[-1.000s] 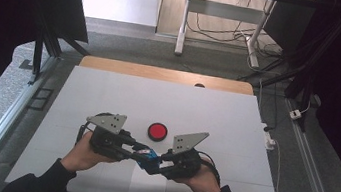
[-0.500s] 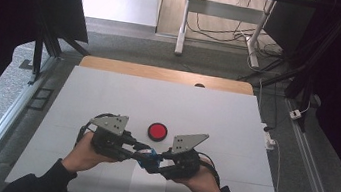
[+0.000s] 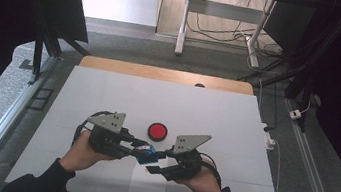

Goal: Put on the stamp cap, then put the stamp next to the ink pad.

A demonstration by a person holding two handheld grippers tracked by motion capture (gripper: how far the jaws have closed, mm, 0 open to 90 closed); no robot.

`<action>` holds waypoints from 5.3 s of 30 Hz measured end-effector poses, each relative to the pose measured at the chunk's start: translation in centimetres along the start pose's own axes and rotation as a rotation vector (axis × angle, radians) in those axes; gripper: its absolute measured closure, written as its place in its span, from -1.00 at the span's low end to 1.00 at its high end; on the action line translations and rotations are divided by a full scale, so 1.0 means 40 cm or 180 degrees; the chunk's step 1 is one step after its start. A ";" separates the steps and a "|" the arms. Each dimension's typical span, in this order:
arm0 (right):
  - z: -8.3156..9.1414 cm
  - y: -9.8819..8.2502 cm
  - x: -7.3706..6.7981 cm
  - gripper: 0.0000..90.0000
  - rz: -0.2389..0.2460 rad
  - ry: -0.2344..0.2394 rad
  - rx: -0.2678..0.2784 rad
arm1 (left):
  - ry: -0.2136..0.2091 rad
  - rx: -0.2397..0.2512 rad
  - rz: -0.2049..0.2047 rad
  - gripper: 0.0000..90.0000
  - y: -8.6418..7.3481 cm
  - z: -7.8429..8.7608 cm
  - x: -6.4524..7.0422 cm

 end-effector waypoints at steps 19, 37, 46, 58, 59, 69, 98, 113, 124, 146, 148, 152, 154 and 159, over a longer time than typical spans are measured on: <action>0.020 -0.010 0.000 -0.24 -0.0011 -0.0280 -0.0052 | 0.0133 -0.0088 0.0024 0.56 -0.004 0.011 -0.008; 0.067 -0.029 -0.009 -0.55 -0.0178 -0.0670 -0.0030 | 0.0302 -0.0189 0.0083 0.56 -0.016 0.021 -0.022; 0.090 -0.049 -0.015 -0.74 -0.0318 -0.0855 -0.0065 | 0.0385 -0.0216 0.0116 0.56 -0.020 0.030 -0.030; 0.149 -0.085 -0.027 -0.90 -0.0537 -0.1059 0.0041 | 0.0518 -0.0275 0.0173 0.56 -0.028 0.043 -0.046; 0.153 -0.087 -0.027 -0.90 -0.0543 -0.1078 0.0051 | 0.0531 -0.0277 0.0175 0.56 -0.028 0.044 -0.048; 0.185 -0.111 -0.028 -0.99 -0.0595 -0.1315 0.0035 | 0.0731 -0.0357 0.0267 0.56 -0.046 0.054 -0.073; 0.317 -0.232 -0.047 -1.00 -0.1025 -0.2127 -0.0108 | 0.1325 -0.0601 0.0571 0.56 -0.113 0.101 -0.164; 0.331 -0.240 -0.048 -1.00 -0.1130 -0.2142 -0.0031 | 0.1598 -0.0763 0.0829 0.56 -0.176 0.107 -0.221; 0.326 -0.241 -0.046 -1.00 -0.1130 -0.2105 -0.0092 | 0.1738 -0.0873 0.1024 0.55 -0.231 0.100 -0.264; 0.322 -0.242 -0.045 -1.00 -0.1130 -0.2076 -0.0157 | 0.1911 -0.1328 0.1082 0.55 -0.295 0.048 -0.292; 0.321 -0.242 -0.045 -1.00 -0.1134 -0.2075 -0.0156 | 0.1892 -0.1338 0.1084 0.54 -0.297 0.047 -0.292; 0.321 -0.242 -0.045 -1.00 -0.1134 -0.2070 -0.0161 | 0.1888 -0.1339 0.1101 0.49 -0.300 0.045 -0.293; 0.320 -0.242 -0.045 -1.00 -0.1130 -0.2068 -0.0152 | 0.1877 -0.1332 0.1104 0.39 -0.300 0.044 -0.293; 0.320 -0.242 -0.045 -1.00 -0.1130 -0.2066 -0.0153 | 0.1879 -0.1288 0.1116 0.25 -0.295 0.046 -0.293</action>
Point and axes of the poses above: each handheld gripper's, and its own axes: z roughly backward along the jaws, y roughly out of its top, x roughly to its right, the point moved 5 cm from there along -z, roughly forward along the jaws, and after that the axes turned 12 degrees about y, right-handed, at the moved point
